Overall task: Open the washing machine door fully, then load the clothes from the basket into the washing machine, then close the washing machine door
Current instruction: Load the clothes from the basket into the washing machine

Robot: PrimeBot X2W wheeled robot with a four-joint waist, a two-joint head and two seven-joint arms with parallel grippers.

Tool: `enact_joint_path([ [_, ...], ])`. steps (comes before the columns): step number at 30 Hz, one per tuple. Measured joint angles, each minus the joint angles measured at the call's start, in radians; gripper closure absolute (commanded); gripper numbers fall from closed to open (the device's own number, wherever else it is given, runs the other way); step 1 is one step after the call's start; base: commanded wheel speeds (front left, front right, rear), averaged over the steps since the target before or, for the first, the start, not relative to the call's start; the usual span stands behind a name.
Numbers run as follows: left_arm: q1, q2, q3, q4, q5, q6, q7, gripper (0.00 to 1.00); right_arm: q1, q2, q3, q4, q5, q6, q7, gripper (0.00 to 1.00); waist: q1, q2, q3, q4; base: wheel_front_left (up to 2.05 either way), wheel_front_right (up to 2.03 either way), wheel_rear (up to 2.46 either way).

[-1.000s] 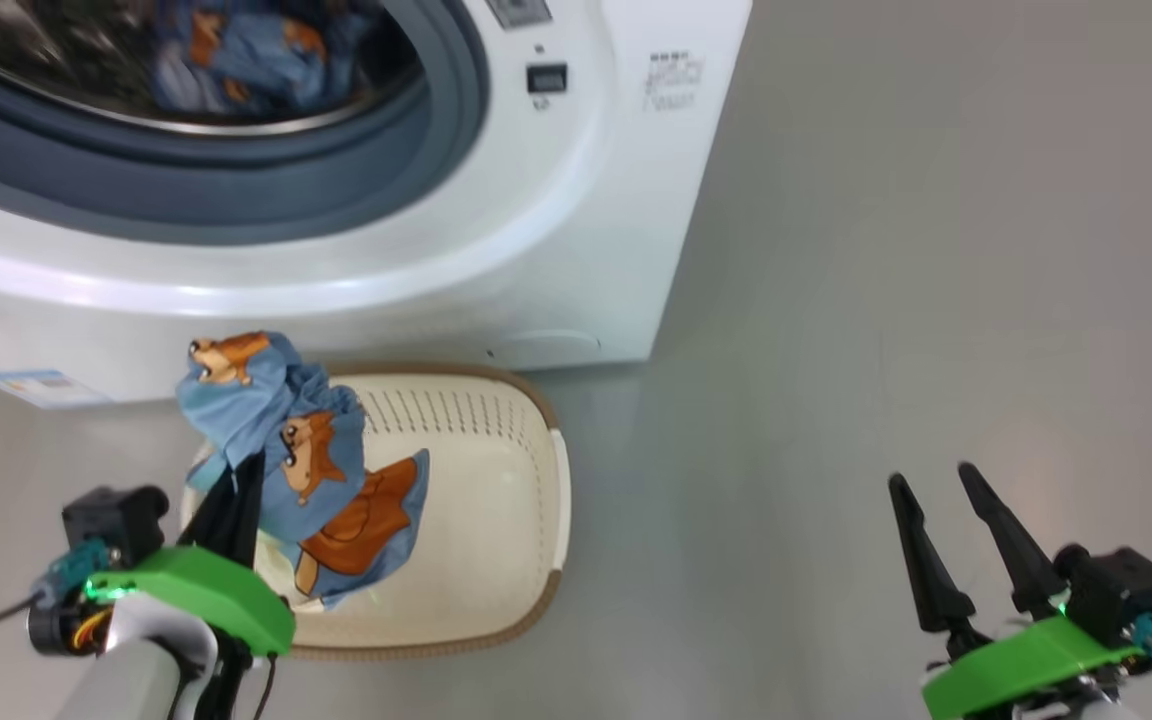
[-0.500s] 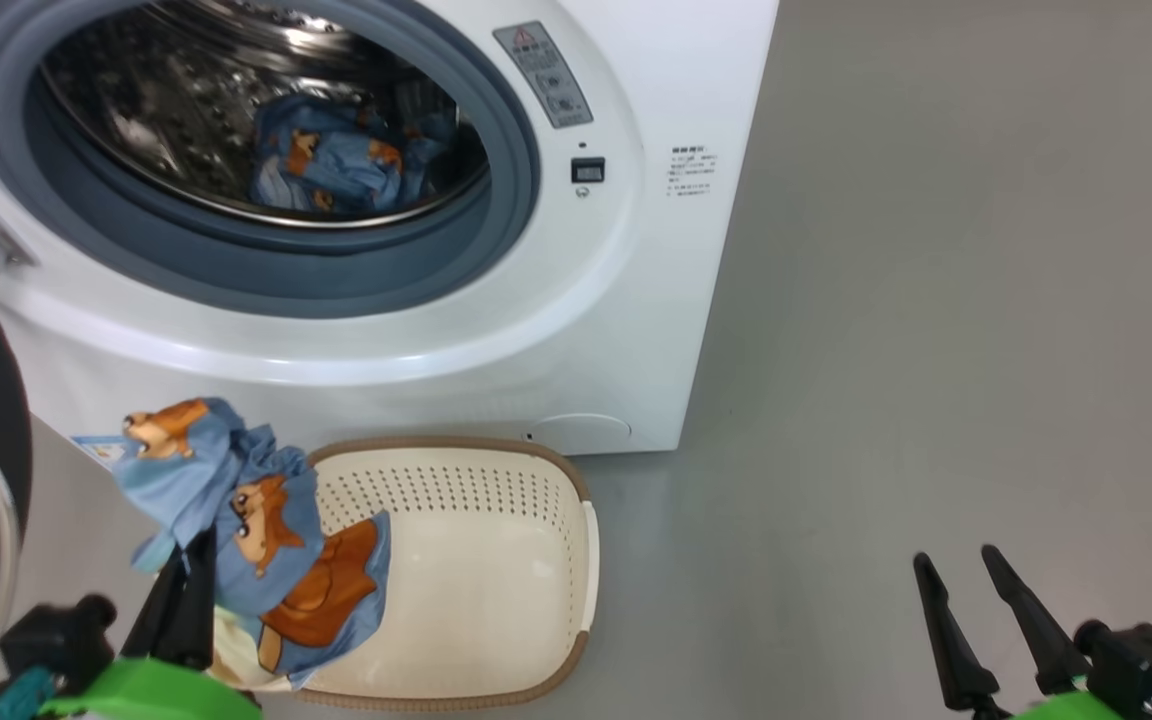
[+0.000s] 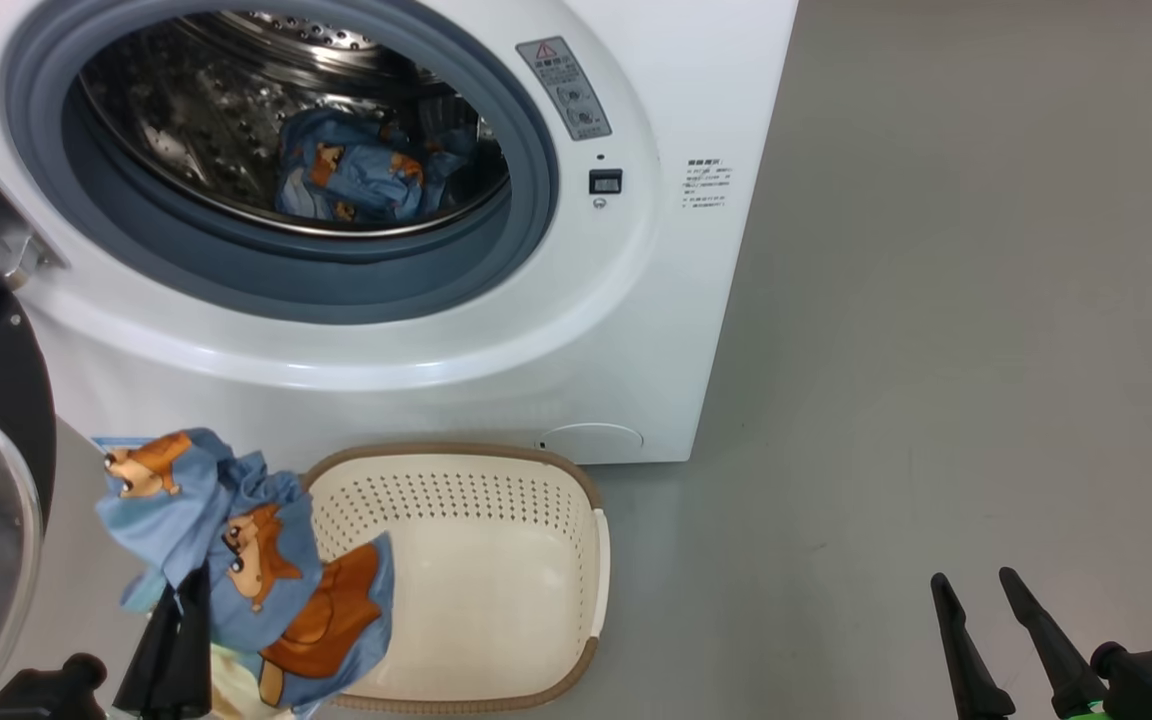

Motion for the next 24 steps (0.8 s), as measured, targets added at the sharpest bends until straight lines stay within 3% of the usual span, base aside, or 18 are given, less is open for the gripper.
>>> enact_joint_path([
  [7, -0.053, -0.002, -0.002, -0.009, -0.012, 0.000, 0.000, 1.00, -0.013, 0.002, 0.010, -0.005, 0.000, 0.000, 0.000, 0.00, 0.0000, 0.0000, 0.035, -0.003, 0.00, 0.00, 0.00],
  [20, -0.494, 0.018, -0.021, 0.105, -0.059, 0.000, 0.000, 1.00, -0.135, 0.026, 0.039, -0.015, -0.006, 0.000, 0.000, 0.00, 0.0000, 0.0000, 0.174, -0.029, 0.00, 0.00, 0.00],
  [24, -0.630, 0.049, -0.029, 0.180, -0.063, 0.000, 0.000, 1.00, -0.177, 0.038, 0.059, -0.020, -0.010, 0.000, 0.000, 0.00, 0.0000, 0.0000, 0.220, -0.052, 0.00, 0.00, 0.00],
])
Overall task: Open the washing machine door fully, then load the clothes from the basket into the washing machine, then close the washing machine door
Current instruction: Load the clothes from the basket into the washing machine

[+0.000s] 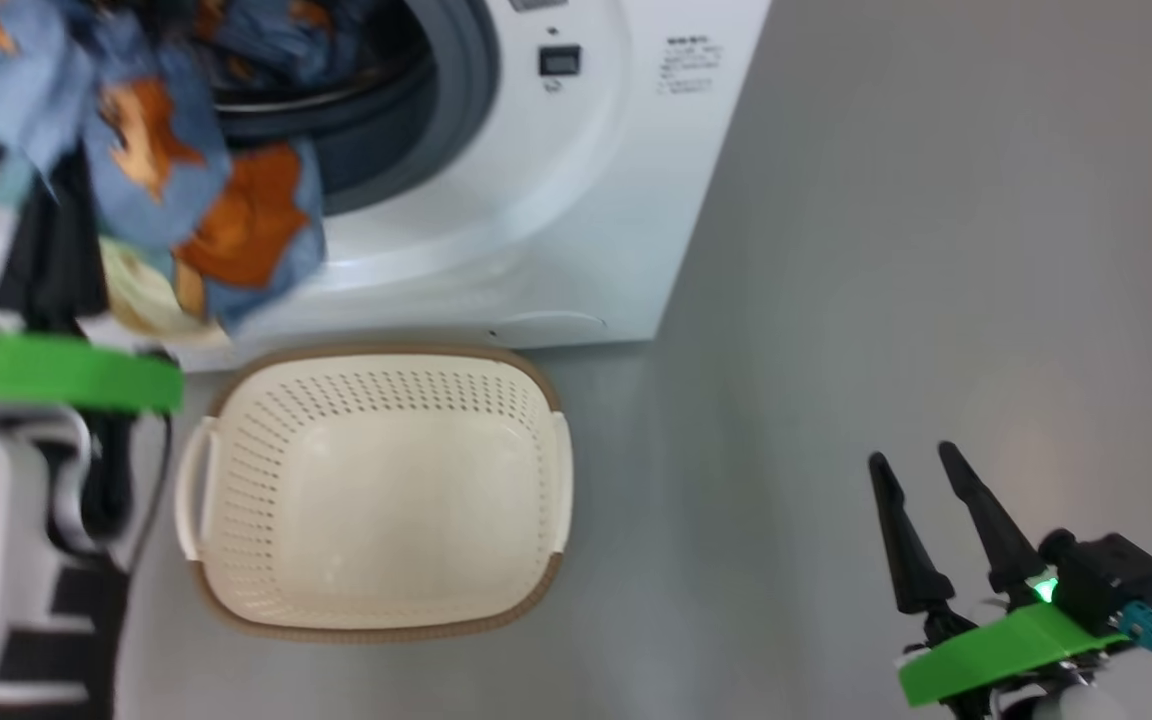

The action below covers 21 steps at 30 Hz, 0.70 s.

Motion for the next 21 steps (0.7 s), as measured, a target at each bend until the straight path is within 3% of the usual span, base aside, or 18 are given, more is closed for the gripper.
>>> enact_joint_path([
  [15, -0.360, 0.117, -0.077, 0.410, -0.026, 0.000, 0.000, 1.00, -0.061, 0.038, 0.063, -0.004, 0.000, 0.000, 0.000, 0.00, 0.0000, 0.0000, 0.136, -0.125, 0.00, 0.00, 0.00],
  [21, -0.487, 0.163, -0.081, 0.489, -0.031, 0.000, 0.000, 1.00, -0.094, 0.050, 0.086, -0.007, 0.000, 0.000, 0.000, 0.00, 0.0000, 0.0000, 0.189, -0.165, 0.00, 0.00, 0.00],
])
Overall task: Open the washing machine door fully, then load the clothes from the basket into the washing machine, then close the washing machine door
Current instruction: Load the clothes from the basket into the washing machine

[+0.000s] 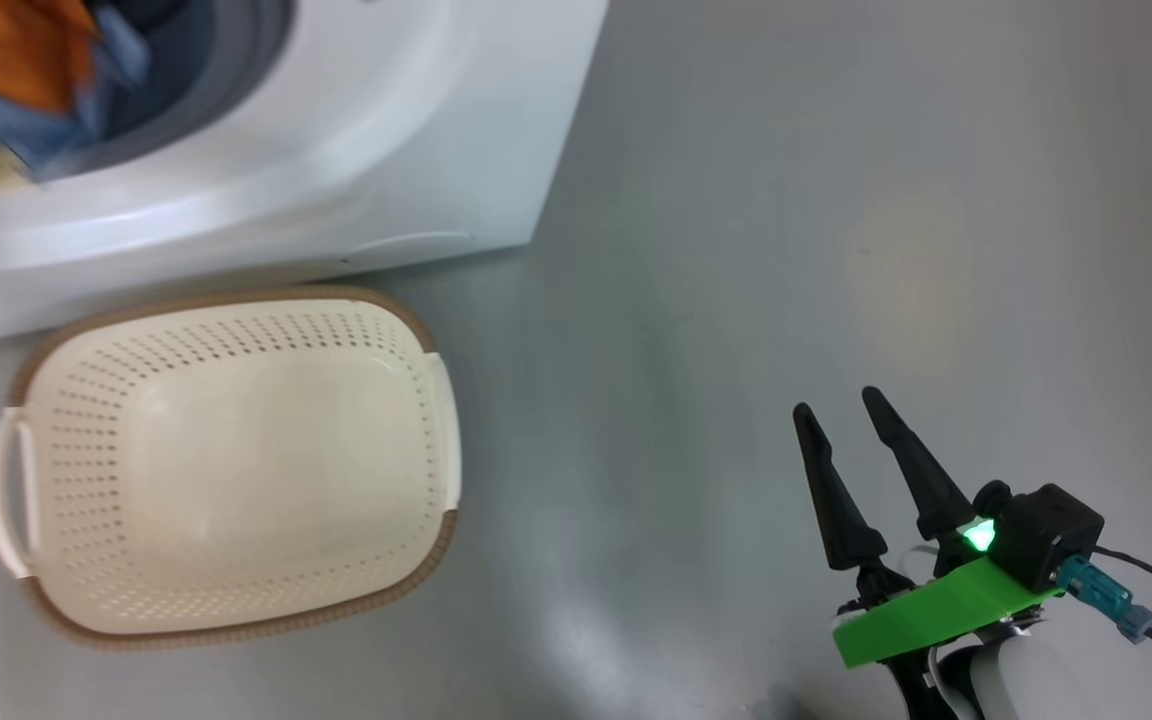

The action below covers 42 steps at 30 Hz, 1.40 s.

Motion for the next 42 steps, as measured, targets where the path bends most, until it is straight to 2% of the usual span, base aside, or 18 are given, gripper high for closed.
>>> enact_joint_path([
  [5, -0.075, 0.024, 0.077, -0.019, 0.064, 0.000, -0.001, 1.00, -0.019, 0.003, 0.006, -0.001, 0.000, 0.000, 0.000, 0.00, 0.0000, 0.0000, 0.036, -0.027, 0.00, 0.00, 0.00],
  [6, -0.081, 0.024, 0.090, -0.013, 0.081, 0.000, -0.001, 0.69, -0.021, 0.004, 0.007, -0.001, 0.000, 0.000, 0.000, 0.00, 0.0000, 0.0000, 0.042, -0.032, 0.00, 0.00, 0.00],
  [7, -0.082, 0.024, 0.094, -0.001, 0.099, 0.000, -0.001, 0.04, -0.022, 0.004, 0.008, -0.001, 0.000, 0.000, 0.000, 0.00, 0.0000, 0.0000, 0.046, -0.036, 0.00, 0.00, 0.00],
  [8, -0.081, 0.022, 0.097, 0.010, 0.114, 0.000, -0.001, 0.00, -0.022, 0.004, 0.008, -0.001, 0.000, 0.000, 0.000, 0.00, 0.0000, 0.0000, 0.050, -0.040, 0.00, 0.00, 0.00],
  [20, -0.063, -0.022, 0.130, 0.016, 0.145, 0.000, -0.001, 0.00, -0.023, 0.007, 0.003, -0.001, 0.000, 0.000, 0.000, 0.00, 0.0000, 0.0000, 0.047, -0.022, 0.00, 0.00, 0.00],
  [28, 0.075, -0.076, 0.139, -0.043, 0.156, 0.000, -0.001, 0.00, -0.022, -0.003, -0.006, 0.001, -0.003, 0.000, 0.000, 0.00, 0.0000, 0.0000, 0.011, 0.011, 0.00, 0.00, 0.00],
  [42, 0.343, -0.199, 0.150, -0.140, 0.207, 0.000, -0.001, 0.00, 0.023, -0.059, -0.051, 0.018, -0.003, 0.000, 0.000, 0.00, 0.0000, 0.0000, -0.107, 0.088, 0.00, 0.00, 0.00],
])
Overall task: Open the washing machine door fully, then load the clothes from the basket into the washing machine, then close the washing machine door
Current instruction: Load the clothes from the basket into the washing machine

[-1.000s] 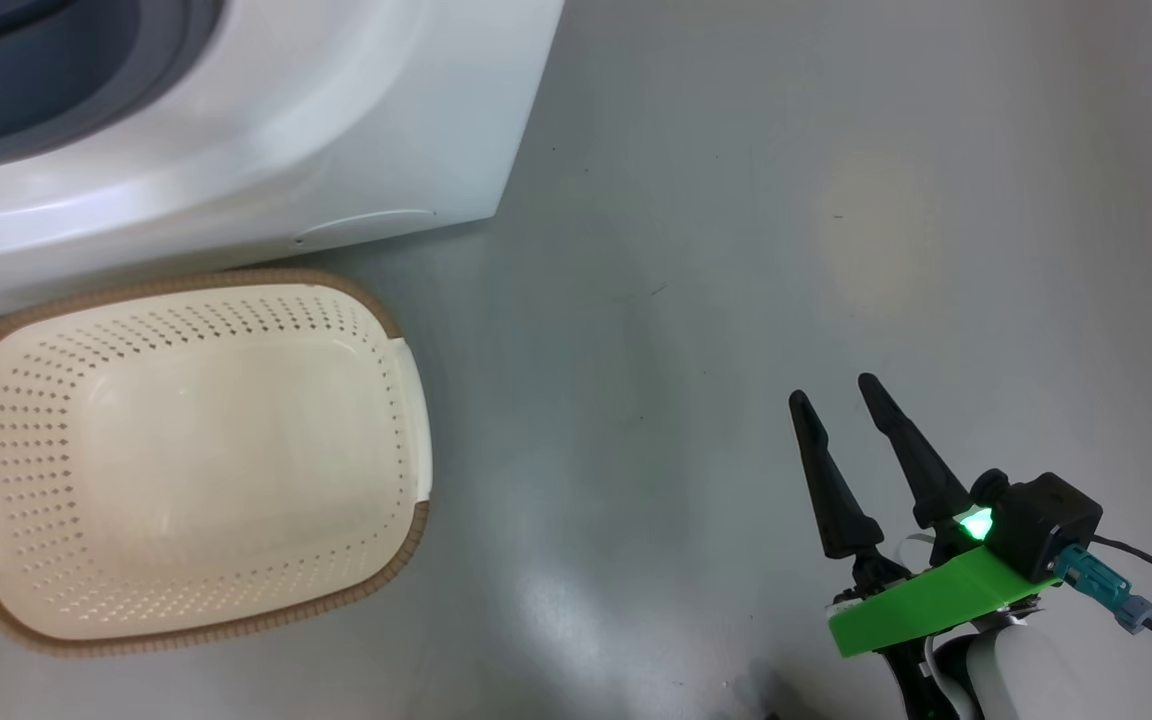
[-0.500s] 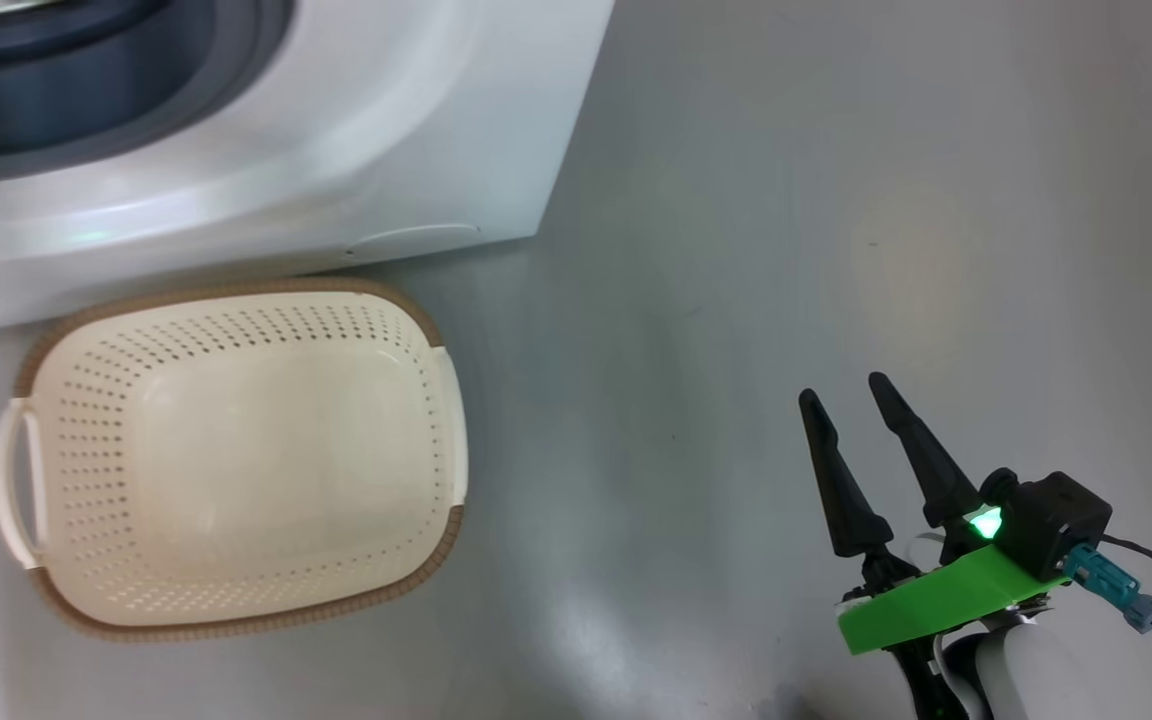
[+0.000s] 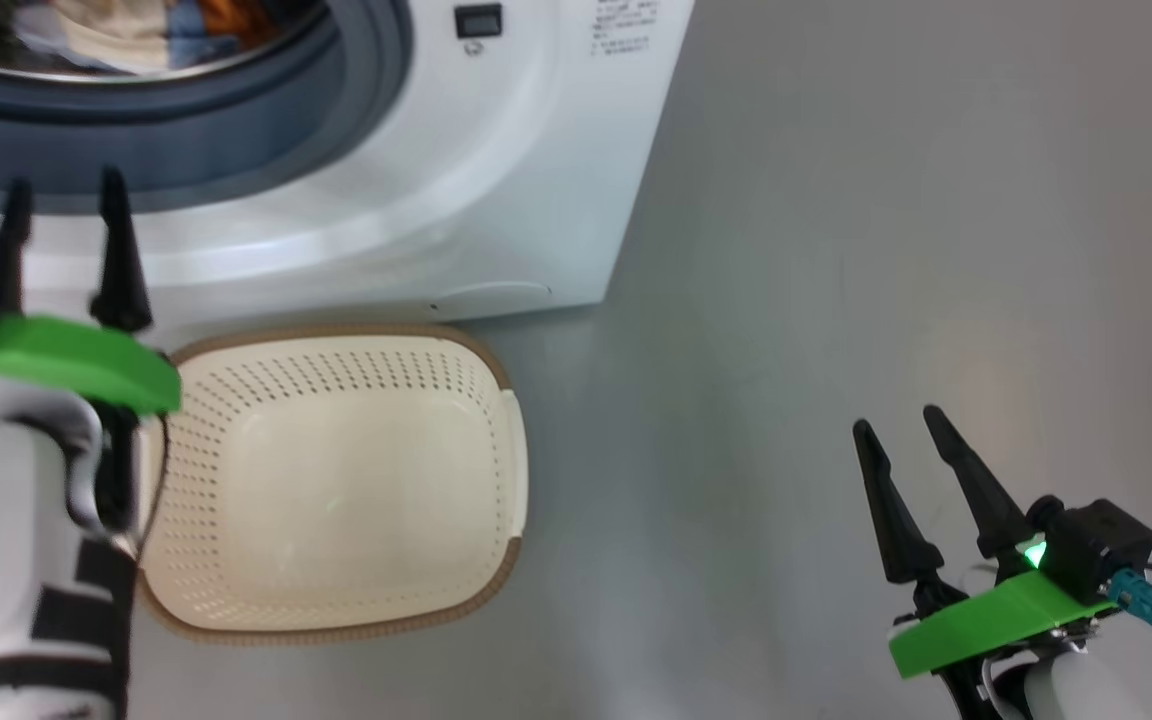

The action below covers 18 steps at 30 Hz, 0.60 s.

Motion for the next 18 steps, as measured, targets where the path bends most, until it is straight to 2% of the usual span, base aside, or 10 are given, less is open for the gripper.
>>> enact_joint_path([
  [18, 0.348, -0.049, 0.010, -0.145, 0.028, 0.000, 0.000, 0.00, 0.128, -0.040, -0.020, 0.023, 0.005, 0.000, 0.000, 0.00, 0.0000, 0.0000, -0.196, 0.079, 0.00, 0.00, 0.00],
])
